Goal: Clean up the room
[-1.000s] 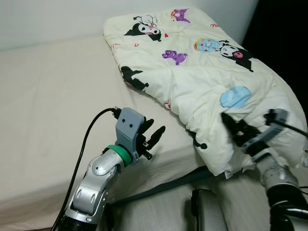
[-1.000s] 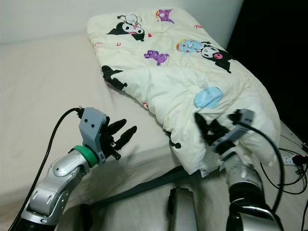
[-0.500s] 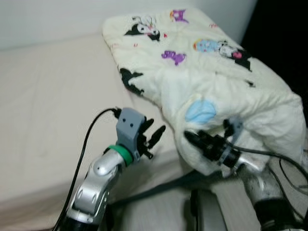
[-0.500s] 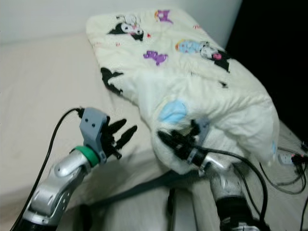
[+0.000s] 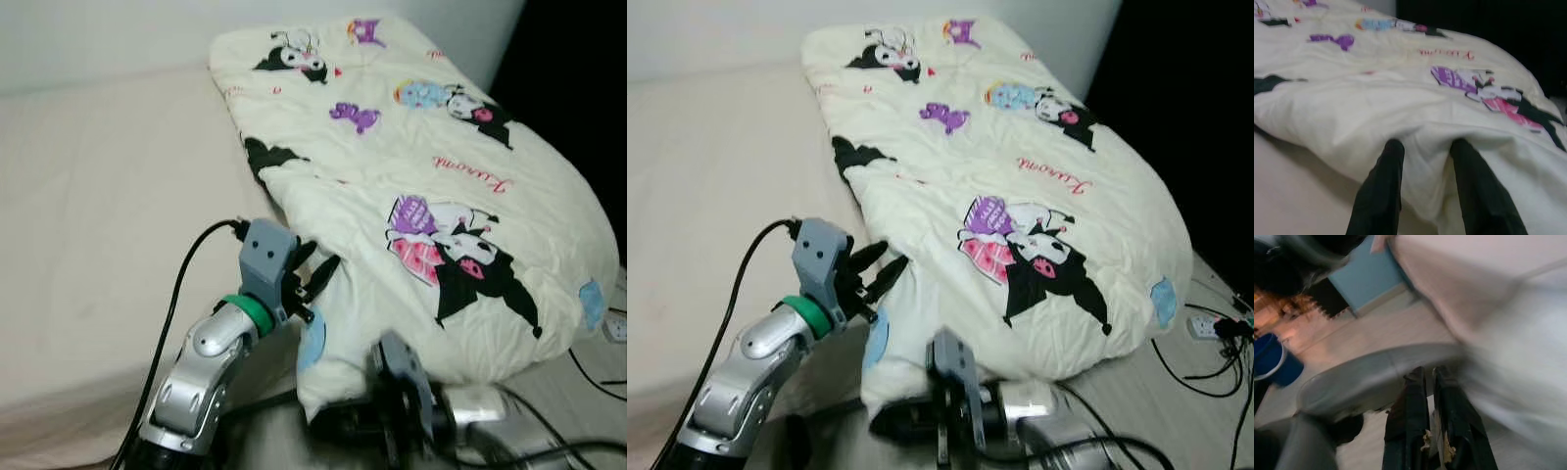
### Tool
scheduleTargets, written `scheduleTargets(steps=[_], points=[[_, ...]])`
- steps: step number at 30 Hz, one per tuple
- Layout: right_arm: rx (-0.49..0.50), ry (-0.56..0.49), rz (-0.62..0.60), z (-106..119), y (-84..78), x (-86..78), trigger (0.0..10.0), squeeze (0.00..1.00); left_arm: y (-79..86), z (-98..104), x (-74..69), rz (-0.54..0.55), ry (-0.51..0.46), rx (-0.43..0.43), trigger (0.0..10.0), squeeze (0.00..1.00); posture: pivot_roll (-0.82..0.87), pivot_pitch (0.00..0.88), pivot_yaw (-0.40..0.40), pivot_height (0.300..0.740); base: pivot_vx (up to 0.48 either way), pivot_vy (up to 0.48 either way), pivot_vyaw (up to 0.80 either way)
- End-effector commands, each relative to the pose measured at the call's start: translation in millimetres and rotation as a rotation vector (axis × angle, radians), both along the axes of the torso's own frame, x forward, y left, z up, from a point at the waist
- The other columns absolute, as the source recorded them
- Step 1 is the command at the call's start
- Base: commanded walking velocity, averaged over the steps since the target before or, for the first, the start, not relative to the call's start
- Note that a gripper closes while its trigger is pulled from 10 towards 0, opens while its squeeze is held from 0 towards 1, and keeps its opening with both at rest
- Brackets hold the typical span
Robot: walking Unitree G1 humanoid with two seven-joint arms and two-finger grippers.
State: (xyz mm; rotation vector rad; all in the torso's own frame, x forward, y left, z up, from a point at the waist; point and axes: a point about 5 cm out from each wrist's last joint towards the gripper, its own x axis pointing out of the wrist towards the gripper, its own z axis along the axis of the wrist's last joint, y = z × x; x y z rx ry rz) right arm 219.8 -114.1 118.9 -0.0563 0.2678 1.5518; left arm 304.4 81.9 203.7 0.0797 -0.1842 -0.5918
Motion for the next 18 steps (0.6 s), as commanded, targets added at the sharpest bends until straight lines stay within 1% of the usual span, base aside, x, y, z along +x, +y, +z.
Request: scheduleTargets(steps=[1,2,3,4,5,6,7,8,9,10,11,12,13,14,15,16,17,18], points=[[-0.018,0.016,0.056,-1,5.9,-15.8,10.0,0.0,5.9,-4,-1.4,0.015,0.01,0.013,10.0,0.0,-0.12,0.183,0.114,0.5,0.0,0.0,0.0],[-0.049,0.02,0.068,-5,3.7,-32.5,10.0,0.0,21.8,-3,-2.9,0.053,0.007,0.039,10.0,0.0,-0.12,0.184,0.117,0.5,0.0,0.0,0.0],[-0.049,0.02,0.068,-5,3.7,-32.5,10.0,0.0,21.8,-3,-2.9,0.053,0.007,0.039,10.0,0.0,-0.12,0.184,0.117,0.5,0.0,0.0,0.0],[-0.059,0.027,0.079,-5,2.9,-38.5,10.0,0.0,27.8,-3,-3.7,0.068,0.005,0.052,10.0,0.0,-0.12,0.183,0.118,0.5,0.0,0.0,0.0],[-0.059,0.027,0.079,-5,2.9,-38.5,10.0,0.0,27.8,-3,-3.7,0.068,0.005,0.052,10.0,0.0,-0.12,0.183,0.118,0.5,0.0,0.0,0.0],[-0.065,0.029,0.048,-7,1.3,-47.2,10.0,0.0,50.9,-1,-5.2,0.137,-0.008,0.091,10.0,0.0,-0.11,0.186,0.113,0.5,0.0,0.0,0.0],[-0.055,0.001,0.0,-5,-0.5,-44.7,10.0,0.0,67.8,0,-6.9,0.185,-0.01,0.108,10.0,0.0,-0.1,0.184,0.112,0.5,0.0,0.0,0.0],[-0.055,0.001,0.0,-5,-0.5,-44.7,10.0,0.0,67.8,0,-6.9,0.185,-0.01,0.108,10.0,0.0,-0.1,0.184,0.112,0.5,0.0,0.0,0.0],[-0.048,-0.019,-0.034,-4,-1.9,-42.6,10.0,0.0,79.1,1,-8.4,0.217,-0.012,0.119,10.0,0.0,-0.1,0.184,0.112,0.5,0.0,0.0,0.0],[-0.017,-0.065,-0.119,3,-3.6,-31.8,10.0,0.0,92.0,1,-10.3,0.258,-0.012,0.126,10.0,0.0,-0.1,0.181,0.101,0.5,0.0,0.0,0.0],[-0.017,-0.065,-0.119,3,-3.6,-31.8,10.0,0.0,92.0,1,-10.3,0.258,-0.012,0.126,10.0,0.0,-0.1,0.181,0.101,0.5,0.0,0.0,0.0],[0.023,-0.126,-0.221,12,-4.6,-18.3,10.0,0.0,100.4,1,-12.4,0.282,-0.01,0.121,10.0,0.0,-0.09,0.179,0.093,0.5,0.0,0.0,0.0],[0.073,-0.178,-0.334,22,-5.4,-3.9,10.0,0.0,104.8,2,-14.0,0.297,-0.013,0.112,10.0,0.0,-0.09,0.179,0.093,0.5,0.0,0.0,0.0],[0.073,-0.178,-0.334,22,-5.4,-3.9,10.0,0.0,104.8,2,-14.0,0.297,-0.013,0.112,10.0,0.0,-0.09,0.179,0.093,0.5,0.0,0.0,0.0],[0.135,-0.281,-0.512,39,-8.0,16.8,10.0,0.0,104.7,4,-15.4,0.309,-0.024,0.093,10.0,0.0,-0.09,0.172,0.082,0.5,0.0,0.0,0.0],[0.178,-0.353,-0.653,53,-11.6,32.7,10.0,0.0,100.5,5,-15.2,0.314,-0.035,0.075,10.0,0.0,-0.09,0.159,0.07,0.5,0.0,0.0,0.0],[0.23,-0.429,-0.797,68,-17.5,48.1,10.0,0.0,91.2,5,-13.8,0.313,-0.046,0.055,10.0,0.0,-0.09,0.148,0.066,0.5,0.0,0.0,0.0],[0.259,-0.483,-0.901,79,-22.9,58.9,10.0,0.0,82.1,5,-11.7,0.31,-0.052,0.038,10.0,0.0,-0.09,0.145,0.064,0.5,0.0,0.0,0.0]])
